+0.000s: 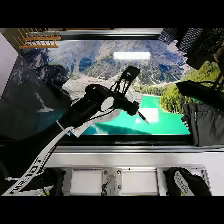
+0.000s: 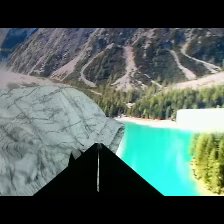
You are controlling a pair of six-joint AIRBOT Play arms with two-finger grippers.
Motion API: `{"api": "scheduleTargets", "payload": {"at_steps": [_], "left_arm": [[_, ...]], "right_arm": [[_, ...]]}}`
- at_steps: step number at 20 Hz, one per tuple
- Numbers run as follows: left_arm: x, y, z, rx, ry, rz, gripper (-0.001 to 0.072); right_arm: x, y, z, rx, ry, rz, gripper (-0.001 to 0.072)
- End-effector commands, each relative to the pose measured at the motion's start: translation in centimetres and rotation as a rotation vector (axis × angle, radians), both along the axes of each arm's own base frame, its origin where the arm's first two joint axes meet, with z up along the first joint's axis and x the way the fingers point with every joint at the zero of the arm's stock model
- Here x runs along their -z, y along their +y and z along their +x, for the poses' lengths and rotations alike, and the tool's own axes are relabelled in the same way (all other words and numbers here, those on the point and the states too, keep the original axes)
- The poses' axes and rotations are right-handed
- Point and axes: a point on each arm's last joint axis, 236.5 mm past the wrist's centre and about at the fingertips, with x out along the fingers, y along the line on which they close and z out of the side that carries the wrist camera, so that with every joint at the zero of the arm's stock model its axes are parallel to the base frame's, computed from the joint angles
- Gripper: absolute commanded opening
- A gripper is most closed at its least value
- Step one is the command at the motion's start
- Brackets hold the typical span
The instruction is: Fold the clothes and pants, and hang the long-sleeved shirts on hangers.
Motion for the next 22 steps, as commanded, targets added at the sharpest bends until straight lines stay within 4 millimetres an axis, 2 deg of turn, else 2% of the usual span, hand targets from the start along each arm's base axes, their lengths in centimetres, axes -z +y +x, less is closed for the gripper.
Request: {"api": "scheduleTargets", "payload": {"at_steps": [1,3,5,8,10,12,15,18,22], "left_arm": [[0.6,6.1,1.8,-0.116,0.044,0.104,0.0603],[3.5,13.2,2.8,-0.248,0.141,0.175,0.0603],[7.2,19.9,2.4,-0.380,0.233,0.225,0.0603],[12.4,27.5,0.2,-0.539,0.383,0.285,0.0603],[14.5,29.7,-1.6,-0.562,0.445,0.317,0.0603],[15.7,30.9,-3.0,-0.567,0.477,0.335,0.0603],[16.8,33.1,-4.1,-0.632,0.479,0.315,0.0603],[17.2,35.1,-4.0,-0.709,0.492,0.282,0.0603],[17.7,33.6,-3.6,-0.661,0.516,0.193,0.0603]], "right_arm": [[0.8,-1.9,-1.7,0.013,0.063,0.022,0.0019],[1.4,-1.3,-2.3,-0.017,0.093,0.013,0.0019],[1.7,-0.7,-2.6,-0.042,0.107,0.013,0.0019],[1.7,-0.1,-2.6,-0.058,0.107,0.012,0.0019],[1.7,0.1,-2.6,-0.064,0.108,0.012,0.0019],[1.7,0.3,-2.6,-0.068,0.108,0.012,0.0019],[1.7,0.6,-2.6,-0.078,0.108,0.010,0.0019],[1.7,0.8,-2.7,-0.081,0.108,0.011,0.0019],[1.7,0.8,-2.7,-0.081,0.108,0.011,0.0019]]}}
